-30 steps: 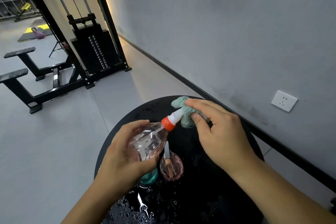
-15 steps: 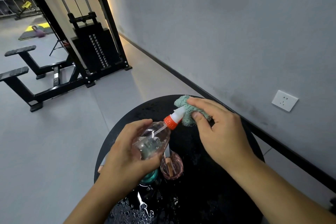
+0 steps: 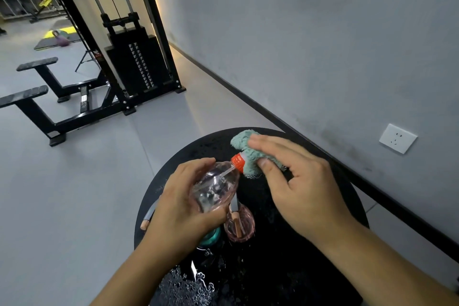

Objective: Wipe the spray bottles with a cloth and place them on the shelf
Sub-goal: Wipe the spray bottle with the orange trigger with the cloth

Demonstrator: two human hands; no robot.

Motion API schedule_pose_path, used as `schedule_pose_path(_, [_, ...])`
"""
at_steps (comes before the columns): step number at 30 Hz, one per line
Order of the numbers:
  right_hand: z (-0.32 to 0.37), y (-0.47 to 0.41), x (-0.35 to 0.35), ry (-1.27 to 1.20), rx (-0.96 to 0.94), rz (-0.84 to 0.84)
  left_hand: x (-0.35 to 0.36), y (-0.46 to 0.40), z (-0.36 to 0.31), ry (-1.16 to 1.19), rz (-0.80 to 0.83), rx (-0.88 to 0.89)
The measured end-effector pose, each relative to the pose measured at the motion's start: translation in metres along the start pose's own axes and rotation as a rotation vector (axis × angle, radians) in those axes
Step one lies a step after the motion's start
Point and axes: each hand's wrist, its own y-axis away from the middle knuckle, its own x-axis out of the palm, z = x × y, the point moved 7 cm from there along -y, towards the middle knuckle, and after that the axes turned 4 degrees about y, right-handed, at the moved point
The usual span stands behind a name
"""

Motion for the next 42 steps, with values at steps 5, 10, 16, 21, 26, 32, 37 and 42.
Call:
schedule_pose_path(5, [-0.020, -0.006, -0.005, 0.012, 0.104, -0.014, -0.002, 0.000, 0.000, -0.043, 0.005, 0.007])
schedule_pose_path(10, [-0.018, -0.004, 0.000, -0.013, 0.128, -0.001, 0.003, 0.000, 0.005, 0.070, 0.022, -0.052])
schedule_pose_path(16, [-0.017, -0.007, -0.002, 0.010, 0.096, 0.033, 0.003, 0.002, 0.000, 0.042, 0.014, -0.048])
schedule_pose_path(21, [-0.048, -0.011, -0.020, 0.061, 0.307, -0.041, 0.004, 0.002, 0.001, 0.194, 0.031, -0.085])
schedule_pose_path(26, [-0.049, -0.012, -0.030, 0.032, 0.351, -0.106, -0.002, 0.003, 0.003, 0.234, -0.063, -0.120])
schedule_pose_path(32, [-0.045, -0.006, -0.017, 0.035, 0.337, -0.055, -0.002, -0.002, 0.005, 0.575, -0.092, -0.310])
schedule_pose_path(37, [-0.043, -0.005, -0.011, 0.019, 0.335, -0.041, 0.006, -0.001, 0.012, 0.975, -0.149, -0.510])
schedule_pose_path(42, [-0.045, -0.004, -0.014, -0.010, 0.336, -0.051, 0.009, 0.001, 0.014, 0.925, -0.099, -0.573])
